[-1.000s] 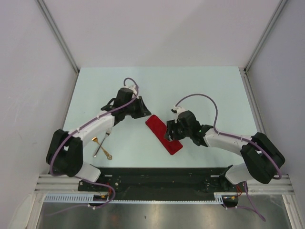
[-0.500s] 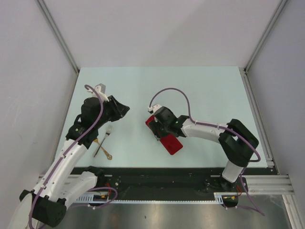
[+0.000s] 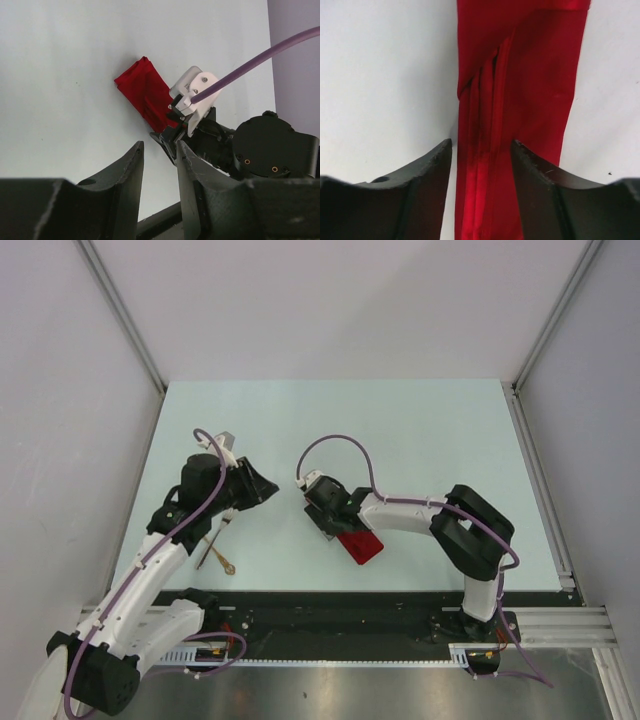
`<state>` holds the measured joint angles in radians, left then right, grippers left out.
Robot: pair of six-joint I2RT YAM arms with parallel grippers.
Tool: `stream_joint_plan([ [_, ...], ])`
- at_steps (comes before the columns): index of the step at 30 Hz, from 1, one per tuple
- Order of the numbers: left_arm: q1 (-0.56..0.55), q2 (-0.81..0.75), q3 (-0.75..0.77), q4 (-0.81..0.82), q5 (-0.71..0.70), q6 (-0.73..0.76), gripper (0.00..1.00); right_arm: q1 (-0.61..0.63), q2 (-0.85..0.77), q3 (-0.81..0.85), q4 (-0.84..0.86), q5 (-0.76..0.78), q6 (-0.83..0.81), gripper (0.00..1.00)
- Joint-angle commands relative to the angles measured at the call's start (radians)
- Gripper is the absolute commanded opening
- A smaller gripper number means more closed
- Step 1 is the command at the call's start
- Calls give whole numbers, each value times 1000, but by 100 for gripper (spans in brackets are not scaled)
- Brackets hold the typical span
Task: Fold the napkin into a case and place the utensils inside
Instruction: Turn over the smaller rectangle folded napkin at the center of the board.
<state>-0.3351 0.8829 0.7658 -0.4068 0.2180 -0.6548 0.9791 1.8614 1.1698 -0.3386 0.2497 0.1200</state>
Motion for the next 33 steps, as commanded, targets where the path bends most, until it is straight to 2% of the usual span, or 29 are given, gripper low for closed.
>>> stream_joint_plan([
  [1, 10, -19, 6, 11, 24, 15, 38, 7, 31, 42, -4, 51, -14, 51],
  [3, 13, -21, 6, 11, 24, 20, 38, 7, 41, 36, 3, 45, -16, 47],
  [12, 24, -21, 1, 10, 38, 23, 38, 15, 42, 62, 9, 17, -11, 15],
  [13, 24, -21, 1, 10, 38, 24, 38, 15, 39, 71, 6, 13, -7, 8],
  [16, 25, -15, 1, 8, 35, 26, 38, 16, 21, 112, -16, -18, 7, 0],
  [20, 25, -9, -2, 8, 32, 23, 38, 15, -30, 156, -27, -84, 39, 0],
  [24, 25, -2, -6, 14, 29, 20, 38, -13, -90, 154, 12, -238, 102, 0],
  [27, 25, 8, -6, 20, 35, 15, 38, -62, -113, 99, 111, -421, 191, 0],
  [29, 25, 11, -6, 23, 41, 9, 38, -111, -134, 17, 257, -572, 289, 0],
  [33, 25, 18, -2, 22, 44, 7, 38, -178, -123, -99, 505, -746, 469, 0],
])
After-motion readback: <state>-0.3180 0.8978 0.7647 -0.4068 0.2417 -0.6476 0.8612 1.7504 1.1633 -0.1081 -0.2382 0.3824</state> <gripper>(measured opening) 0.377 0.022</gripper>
